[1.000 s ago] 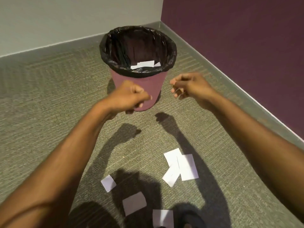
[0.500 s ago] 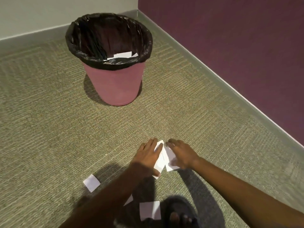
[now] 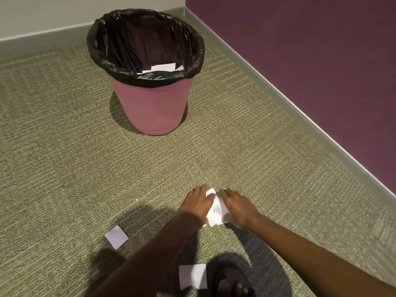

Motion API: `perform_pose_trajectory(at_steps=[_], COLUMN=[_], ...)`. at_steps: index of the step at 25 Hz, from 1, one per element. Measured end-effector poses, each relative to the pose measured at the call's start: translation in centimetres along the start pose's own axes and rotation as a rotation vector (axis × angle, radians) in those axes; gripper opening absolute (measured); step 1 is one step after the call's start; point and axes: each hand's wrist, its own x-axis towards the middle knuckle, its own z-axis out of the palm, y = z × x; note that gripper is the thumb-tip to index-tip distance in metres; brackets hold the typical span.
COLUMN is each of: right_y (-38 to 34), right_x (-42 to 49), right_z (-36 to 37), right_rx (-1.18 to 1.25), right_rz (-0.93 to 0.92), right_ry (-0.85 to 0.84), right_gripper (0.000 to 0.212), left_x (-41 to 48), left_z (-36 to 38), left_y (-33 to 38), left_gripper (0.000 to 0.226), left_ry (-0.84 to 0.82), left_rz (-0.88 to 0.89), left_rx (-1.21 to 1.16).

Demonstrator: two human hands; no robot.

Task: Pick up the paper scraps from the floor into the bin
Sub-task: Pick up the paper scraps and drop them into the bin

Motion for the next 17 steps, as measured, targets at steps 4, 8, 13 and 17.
perform_pose_trajectory(at_steps=[4, 8, 13, 17], right_y=[-0.2, -0.5, -0.6, -1.5], right_x=[0.1, 0.6, 0.5, 0.0], right_z=[0.3, -0.9, -9.2, -19.9], right_rx=[0.229, 0.544, 0.783, 0.94], right_rz=[0.047, 0.1, 0.05, -0.054], right_ry=[-0.002, -0.002, -0.015, 0.119], right_gripper=[0.066, 0.045, 0.033, 0.029], left_x=[0.2, -0.3, -2.2, -4.8], left_z=[0.9, 0.7, -6.8, -19.4], left_y=[-0.8, -2.3, -5.5, -9.0], left_gripper=[0.058, 0.05, 0.025, 0.015], left_ry=[-0.01, 0.036, 0.056, 0.109], left_rz=[-0.059, -0.174, -0.205, -0.163], left_rx=[-0.329, -0.74, -0.823, -0.983])
